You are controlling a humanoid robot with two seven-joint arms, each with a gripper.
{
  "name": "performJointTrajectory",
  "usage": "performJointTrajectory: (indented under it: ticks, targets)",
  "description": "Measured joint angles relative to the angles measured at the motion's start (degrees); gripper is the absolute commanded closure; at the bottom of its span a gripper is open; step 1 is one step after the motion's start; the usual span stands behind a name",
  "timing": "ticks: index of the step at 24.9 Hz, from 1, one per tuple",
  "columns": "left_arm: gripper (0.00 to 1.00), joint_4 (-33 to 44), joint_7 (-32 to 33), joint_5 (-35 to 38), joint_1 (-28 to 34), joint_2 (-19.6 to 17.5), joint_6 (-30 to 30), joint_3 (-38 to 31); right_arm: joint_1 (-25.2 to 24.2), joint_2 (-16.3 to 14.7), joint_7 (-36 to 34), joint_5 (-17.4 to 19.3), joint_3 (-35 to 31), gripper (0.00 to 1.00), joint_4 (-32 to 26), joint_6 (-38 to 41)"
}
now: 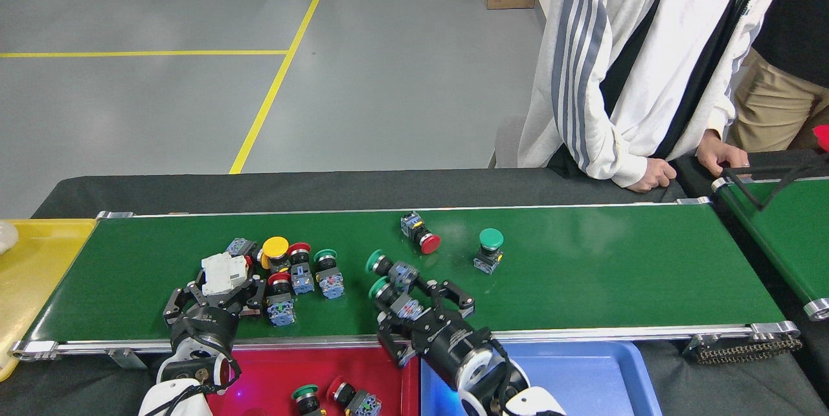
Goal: Pick switch part from conveyor to tray
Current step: 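Grasp the white switch block with the left gripper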
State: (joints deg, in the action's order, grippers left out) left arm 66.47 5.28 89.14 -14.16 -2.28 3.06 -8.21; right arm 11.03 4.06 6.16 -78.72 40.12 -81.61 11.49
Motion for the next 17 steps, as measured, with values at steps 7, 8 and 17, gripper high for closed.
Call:
performJointTrajectory:
  ticks: [7, 8, 17]
  targets:
    - [0.93, 14.53, -1.40, -0.68, 9.60, 0.77, 6.96, 0.52, -2.22, -1.38, -2.39, -0.03, 4.01, 0.00, -4.03, 3.18]
    - [0.93, 16.15, -1.41, -0.68, 9.98, 1.28, 7.61, 0.59, -2.25, -1.38, -2.39, 0.05, 3.86, 0.00, -4.22, 3.35]
    - [0.91, 27.15, -1.49, -0.69, 15.60, 1.64, 11.92, 0.70, -14.46, -1.95, -3.55, 0.33, -20.34, 0.00, -13.40, -10.63]
